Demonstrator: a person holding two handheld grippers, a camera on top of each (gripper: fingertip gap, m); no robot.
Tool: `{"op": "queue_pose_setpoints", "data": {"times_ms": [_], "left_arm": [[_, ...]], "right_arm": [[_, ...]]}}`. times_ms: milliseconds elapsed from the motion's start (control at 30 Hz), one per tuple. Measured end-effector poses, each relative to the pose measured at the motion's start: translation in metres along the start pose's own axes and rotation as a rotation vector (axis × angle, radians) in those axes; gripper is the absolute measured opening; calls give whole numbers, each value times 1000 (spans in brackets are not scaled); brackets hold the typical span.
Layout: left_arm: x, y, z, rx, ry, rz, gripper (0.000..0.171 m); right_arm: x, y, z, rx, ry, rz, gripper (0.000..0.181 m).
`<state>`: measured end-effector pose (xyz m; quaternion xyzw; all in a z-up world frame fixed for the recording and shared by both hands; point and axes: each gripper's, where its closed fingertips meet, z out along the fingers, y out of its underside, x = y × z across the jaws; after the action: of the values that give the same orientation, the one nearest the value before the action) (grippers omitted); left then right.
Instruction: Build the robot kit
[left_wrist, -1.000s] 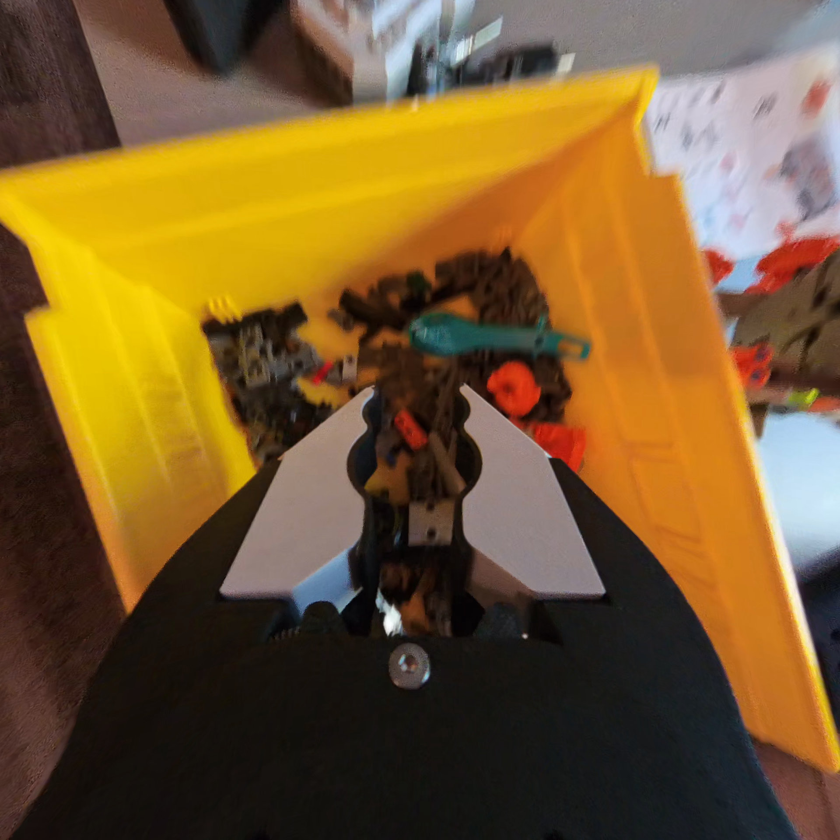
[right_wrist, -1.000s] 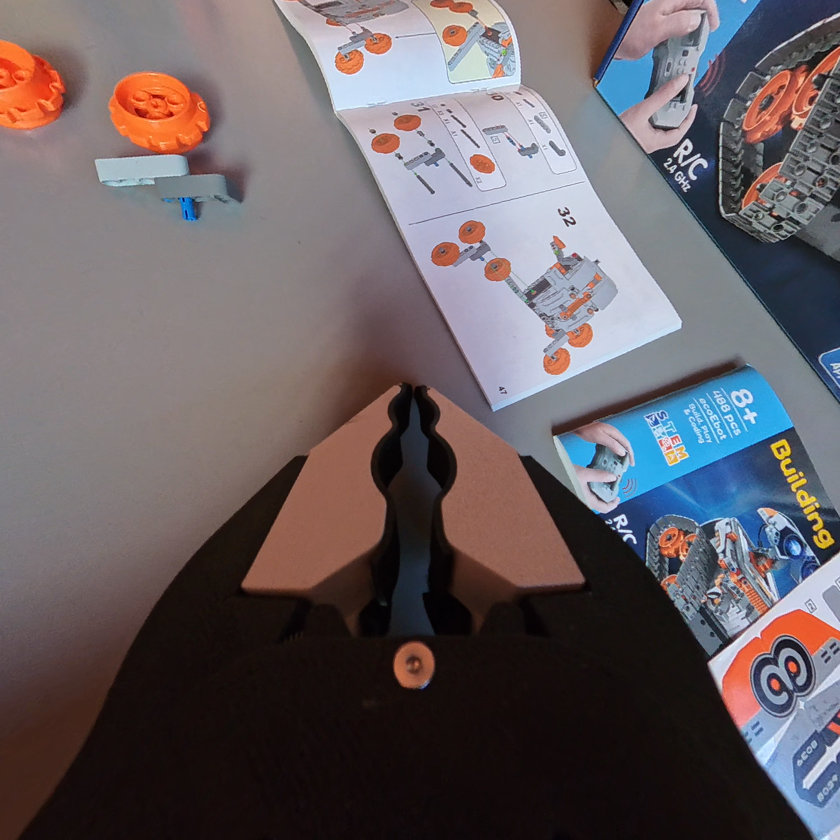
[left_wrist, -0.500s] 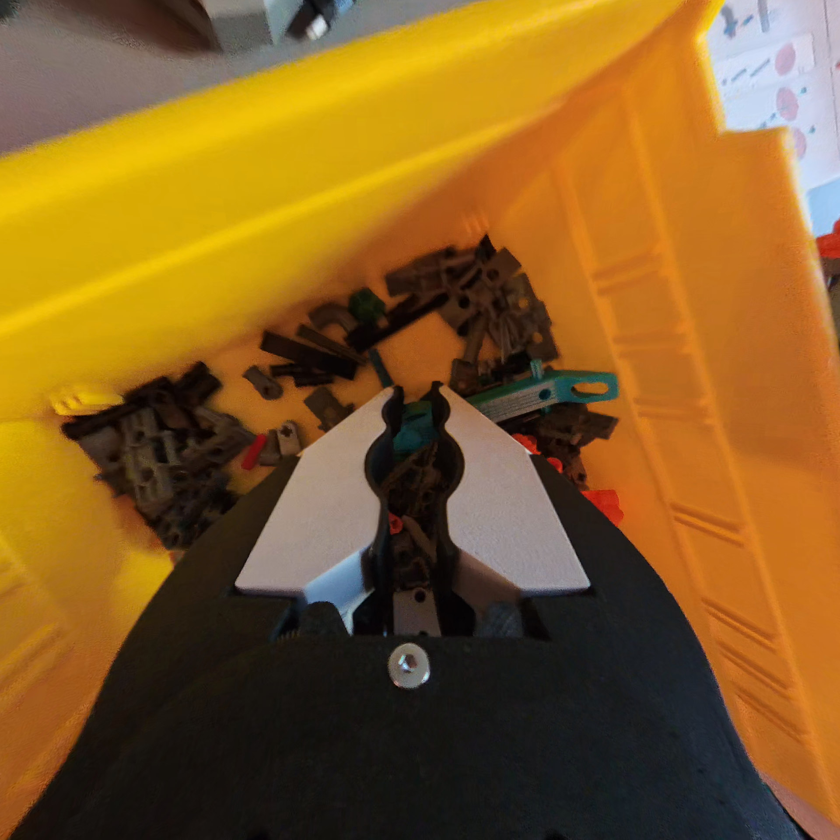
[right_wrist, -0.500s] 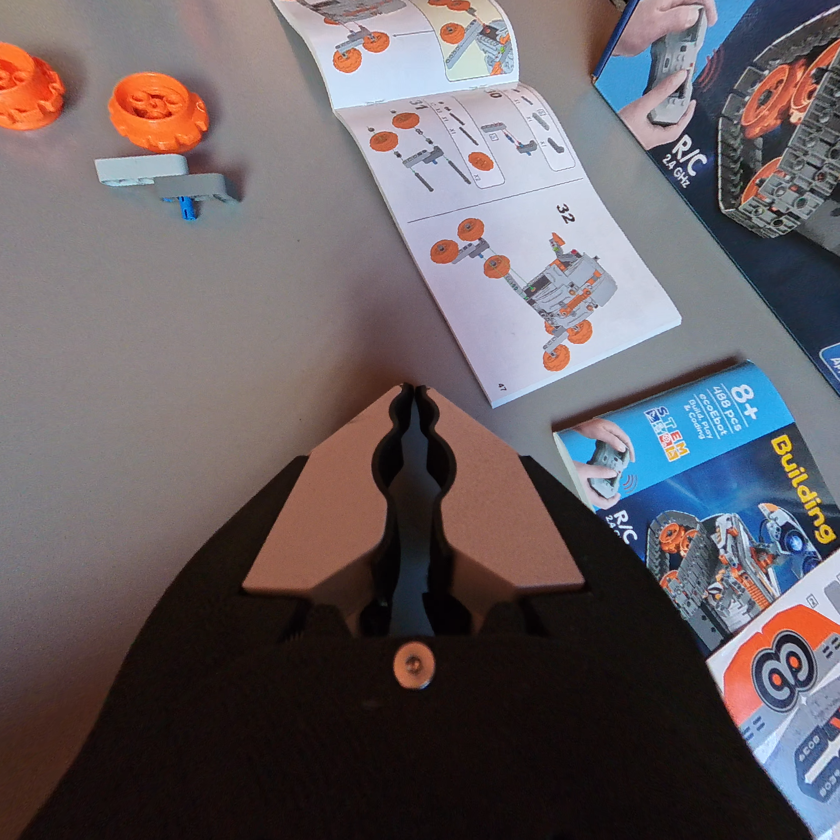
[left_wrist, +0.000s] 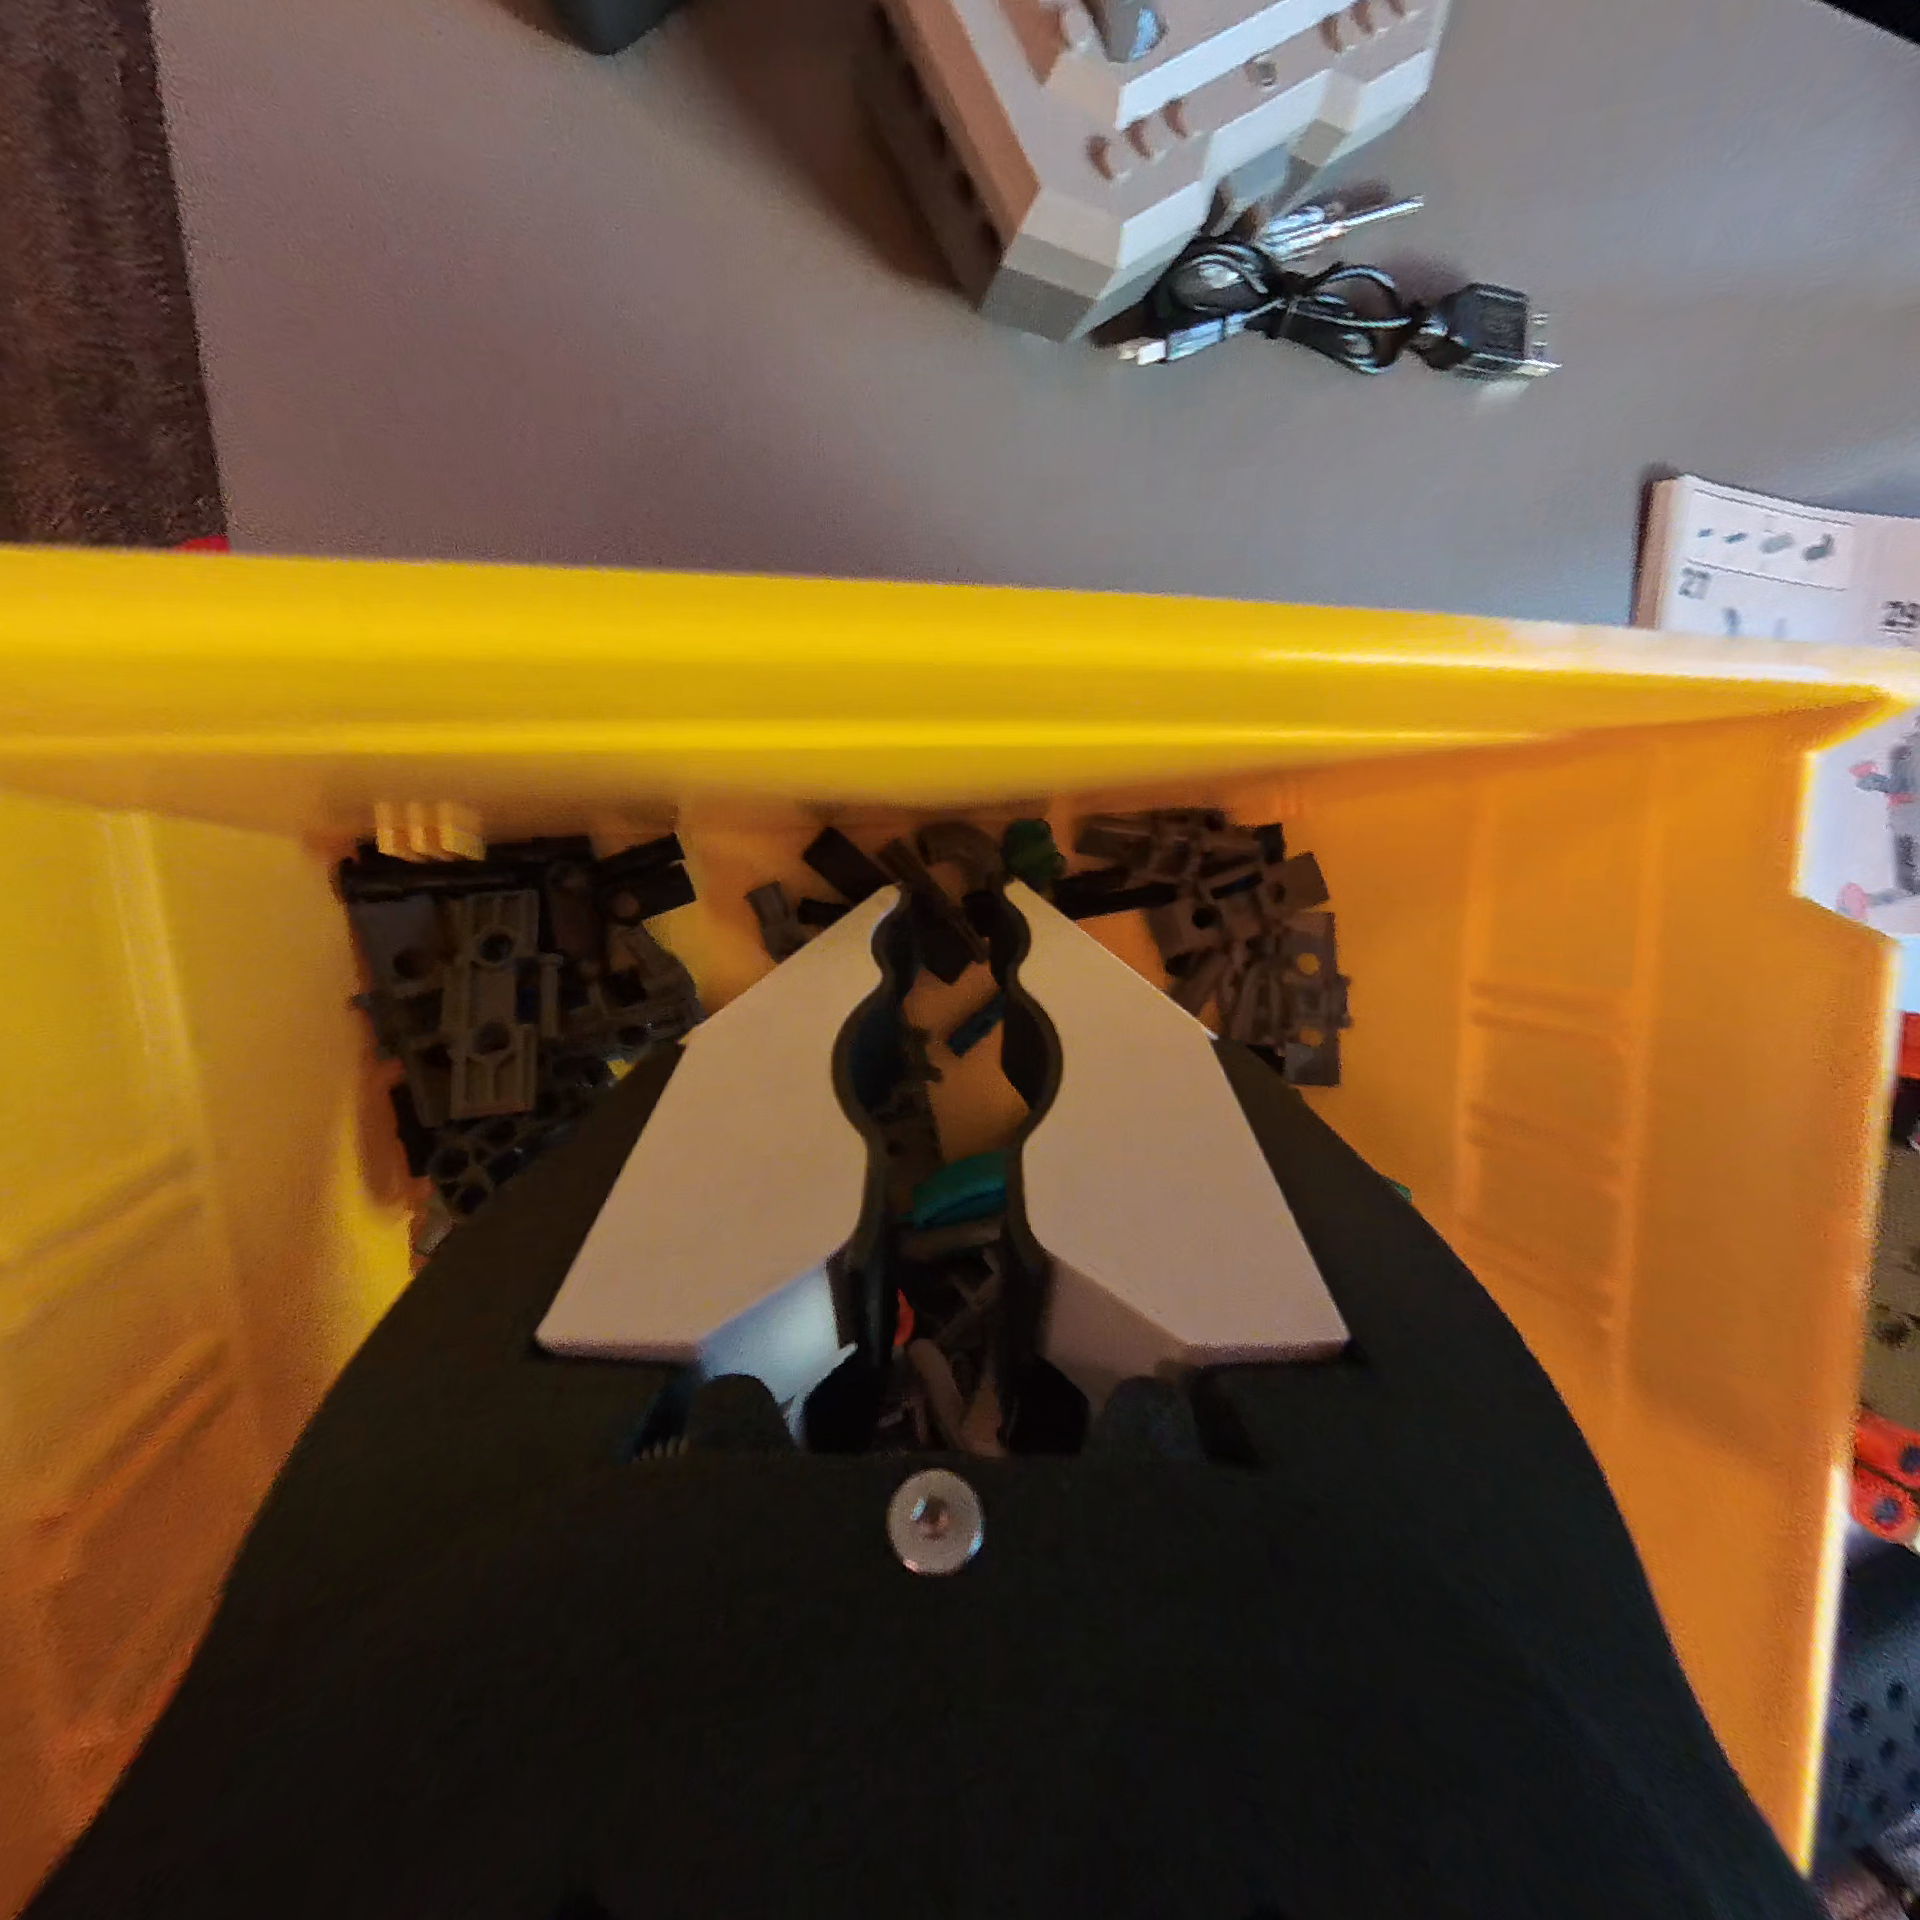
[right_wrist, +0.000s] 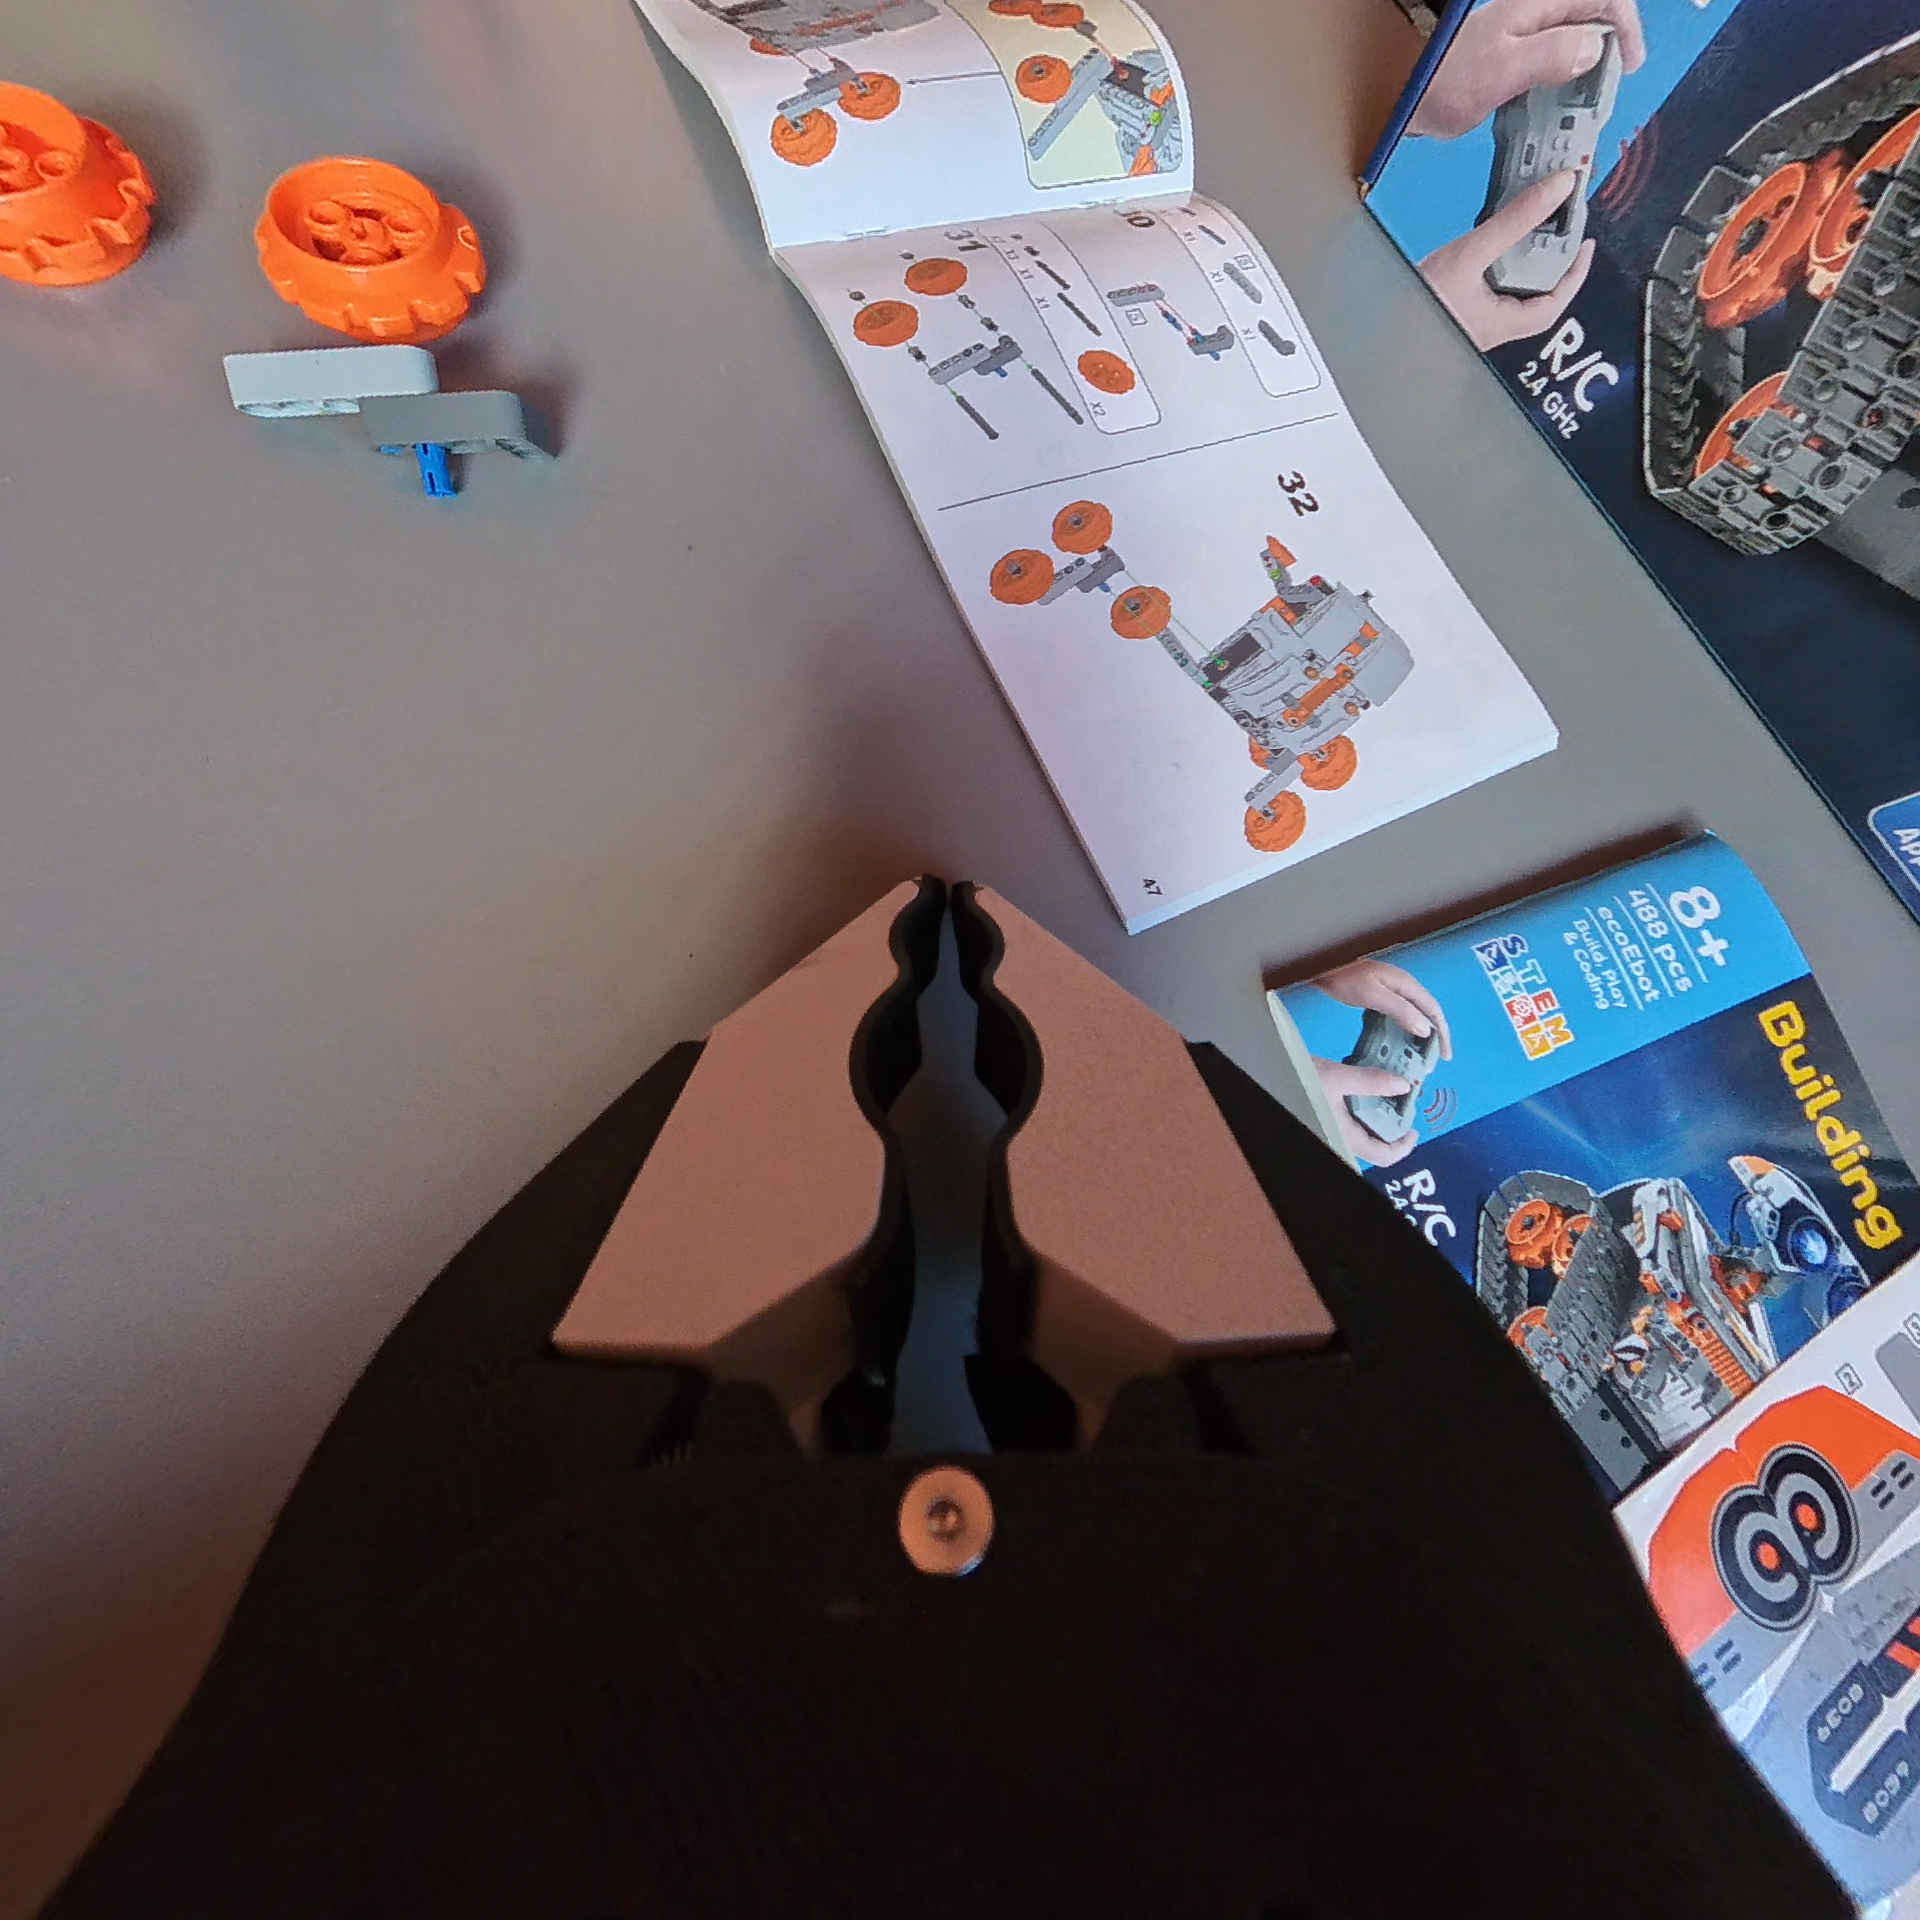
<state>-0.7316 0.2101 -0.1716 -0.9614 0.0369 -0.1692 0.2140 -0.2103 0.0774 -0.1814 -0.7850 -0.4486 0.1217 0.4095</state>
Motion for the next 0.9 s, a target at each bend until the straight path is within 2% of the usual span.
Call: {"op": "queue_pose_setpoints", "data": {"times_ms": [233,433,533,633,667,733,800,900], "left_arm": [[0,0,1,-5,-3,-24,8],[-5,5,-2,-37,-99,49,6],[-16,9,-4,-61,-181,87,20],[1,-10,-13,100,-128,77,4],[6,-14,-15,125,-113,72,3],[10,-12,-11,92,-91,83,5],[11,-9,-6,61,-91,161,3],[-7,-13,-10,82,-226,350,5]], "right_arm": [[0,0,0,0,-4,2,2],[-1,0,0,1,-4,-4,2],[-2,0,-1,1,-5,-5,2],[-2,0,-1,1,-6,-5,2],[-2,0,-1,1,-7,-4,2],[-2,0,-1,1,-8,-2,2],[-2,1,-1,0,-7,-2,3],[-3,1,-2,1,-8,-3,2]]}}
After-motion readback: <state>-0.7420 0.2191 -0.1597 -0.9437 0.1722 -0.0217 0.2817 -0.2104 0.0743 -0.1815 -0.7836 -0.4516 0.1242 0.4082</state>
